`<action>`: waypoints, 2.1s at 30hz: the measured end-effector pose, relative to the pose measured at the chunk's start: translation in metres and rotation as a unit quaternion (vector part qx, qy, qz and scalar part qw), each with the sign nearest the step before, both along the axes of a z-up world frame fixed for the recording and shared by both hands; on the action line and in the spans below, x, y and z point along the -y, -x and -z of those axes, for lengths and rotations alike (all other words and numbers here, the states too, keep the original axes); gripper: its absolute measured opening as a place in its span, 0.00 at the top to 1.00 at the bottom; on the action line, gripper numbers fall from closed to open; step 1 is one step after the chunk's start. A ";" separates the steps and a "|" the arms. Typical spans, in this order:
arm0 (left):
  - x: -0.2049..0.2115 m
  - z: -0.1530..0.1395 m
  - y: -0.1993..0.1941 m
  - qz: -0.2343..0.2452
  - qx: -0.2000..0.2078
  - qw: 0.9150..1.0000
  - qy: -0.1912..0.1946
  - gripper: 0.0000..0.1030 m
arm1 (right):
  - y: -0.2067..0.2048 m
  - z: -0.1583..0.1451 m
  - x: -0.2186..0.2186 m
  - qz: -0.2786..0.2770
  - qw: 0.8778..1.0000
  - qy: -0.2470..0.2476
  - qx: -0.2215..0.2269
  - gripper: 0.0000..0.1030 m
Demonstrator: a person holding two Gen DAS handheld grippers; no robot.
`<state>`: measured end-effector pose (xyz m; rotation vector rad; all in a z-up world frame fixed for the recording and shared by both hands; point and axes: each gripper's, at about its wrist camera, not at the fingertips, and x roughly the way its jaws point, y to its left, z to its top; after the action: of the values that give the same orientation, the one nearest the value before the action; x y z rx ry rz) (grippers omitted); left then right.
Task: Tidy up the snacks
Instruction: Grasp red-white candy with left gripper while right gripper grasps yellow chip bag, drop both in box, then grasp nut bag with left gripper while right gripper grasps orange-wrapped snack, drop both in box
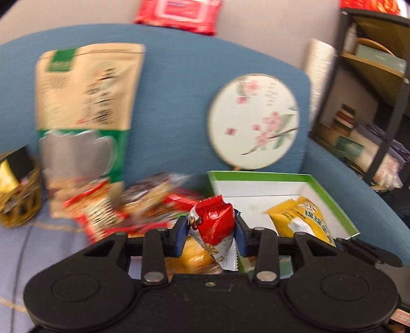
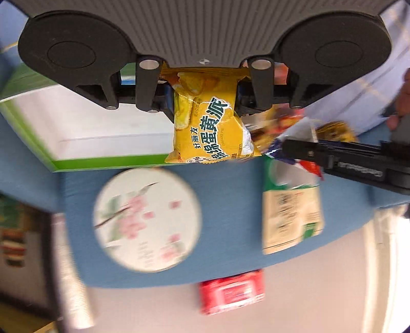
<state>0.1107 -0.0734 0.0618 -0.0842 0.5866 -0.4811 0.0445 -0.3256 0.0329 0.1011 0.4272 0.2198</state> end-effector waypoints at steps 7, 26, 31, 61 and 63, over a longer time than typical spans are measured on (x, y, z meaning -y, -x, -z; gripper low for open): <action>0.059 0.006 -0.018 0.034 -0.010 0.999 0.000 0.36 | -0.025 0.011 0.046 0.088 0.996 0.020 -0.003 0.30; 0.048 0.021 -0.011 -0.017 0.031 0.999 0.000 0.00 | -0.021 0.023 0.030 0.117 0.984 0.127 0.040 0.00; -0.001 0.020 0.005 -0.073 0.029 0.997 -0.011 0.00 | -0.003 0.017 0.010 0.055 0.997 0.057 -0.005 0.00; -0.057 0.086 0.040 -0.005 -0.080 0.997 -0.003 0.40 | 0.010 0.028 -0.063 -0.165 0.978 0.027 -0.121 0.00; -0.057 0.086 0.045 -0.016 -0.067 0.998 -0.010 0.29 | 0.011 0.030 -0.066 -0.167 0.978 0.033 -0.124 0.00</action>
<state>0.0657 -0.0168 -0.0239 -0.1082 0.7210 -0.4413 0.0339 -0.2599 0.0025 -0.0096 0.6995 0.5271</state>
